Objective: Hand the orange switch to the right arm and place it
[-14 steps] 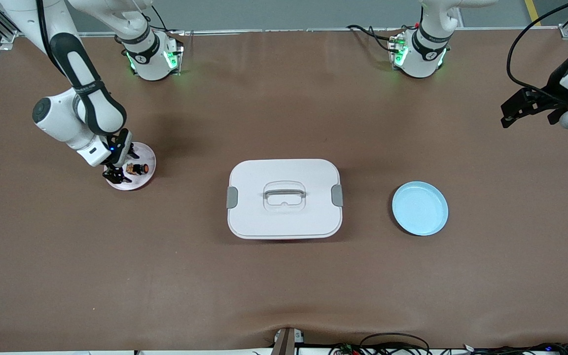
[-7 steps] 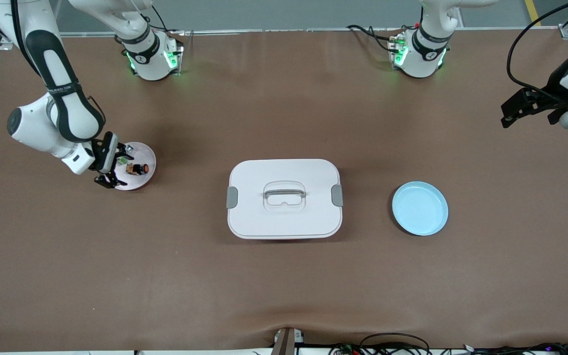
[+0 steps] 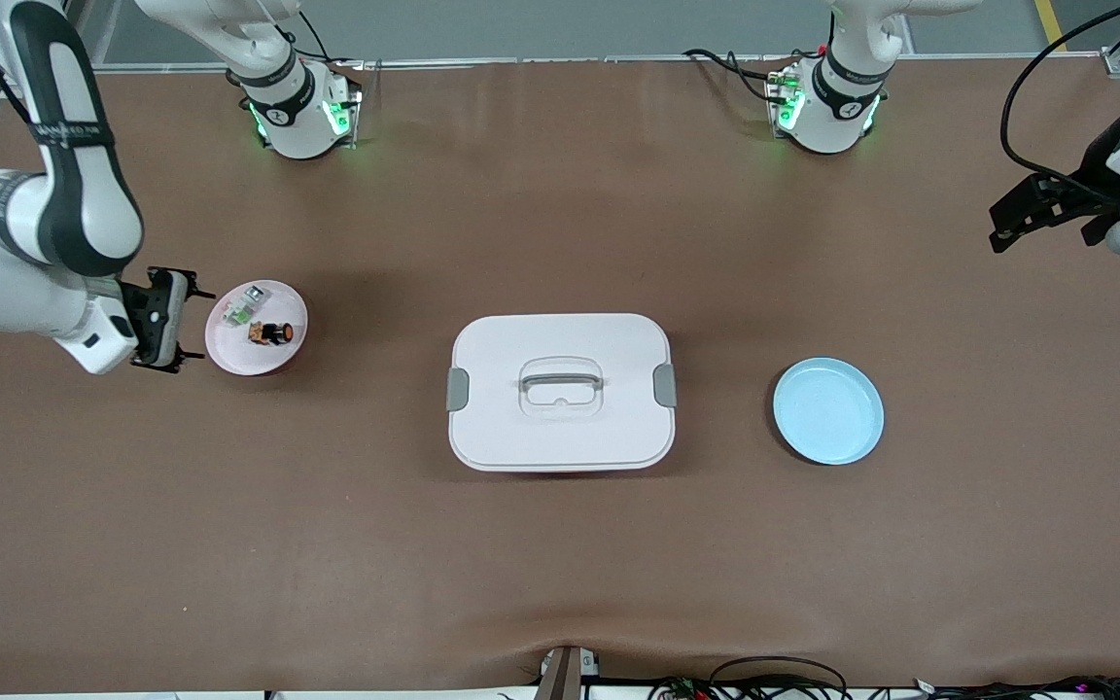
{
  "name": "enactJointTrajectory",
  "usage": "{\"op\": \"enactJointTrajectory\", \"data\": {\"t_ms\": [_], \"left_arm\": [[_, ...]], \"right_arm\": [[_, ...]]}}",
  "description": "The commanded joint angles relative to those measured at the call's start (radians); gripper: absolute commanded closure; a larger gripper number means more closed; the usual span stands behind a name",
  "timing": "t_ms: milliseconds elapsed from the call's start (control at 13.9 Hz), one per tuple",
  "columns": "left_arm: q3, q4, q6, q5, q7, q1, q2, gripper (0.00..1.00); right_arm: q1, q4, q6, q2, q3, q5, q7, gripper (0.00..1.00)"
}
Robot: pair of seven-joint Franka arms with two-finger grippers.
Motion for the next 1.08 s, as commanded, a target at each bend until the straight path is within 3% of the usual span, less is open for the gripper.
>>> {"op": "enactJointTrajectory", "data": {"t_ms": [0,144,361,650,794,1011], "left_arm": [[-0.001,0.001,0.007,-0.002,0.018,0.004,-0.004,0.0],[-0.001,0.012,0.007,-0.001,0.018,0.002,0.006,0.0],[-0.001,0.012,0.007,-0.001,0.018,0.002,0.01,0.0],[0.001,0.012,0.009,0.001,0.018,0.004,0.013,0.0],[0.001,0.013,0.01,0.001,0.02,0.005,0.017,0.0],[-0.001,0.024,0.01,0.001,0.018,0.002,0.023,0.0]], "right_arm": [[0.008,0.124,-0.146,0.008,0.002,-0.046,0.179,0.0],[0.015,0.215,-0.251,0.011,0.006,-0.124,0.303,0.0],[0.018,0.298,-0.357,0.008,0.004,-0.173,0.497,0.0],[0.015,0.401,-0.504,0.002,-0.002,-0.187,0.789,0.0],[0.027,0.45,-0.52,-0.004,0.009,-0.239,0.972,0.0],[0.088,0.516,-0.518,0.0,0.01,-0.248,1.205,0.0]]}}
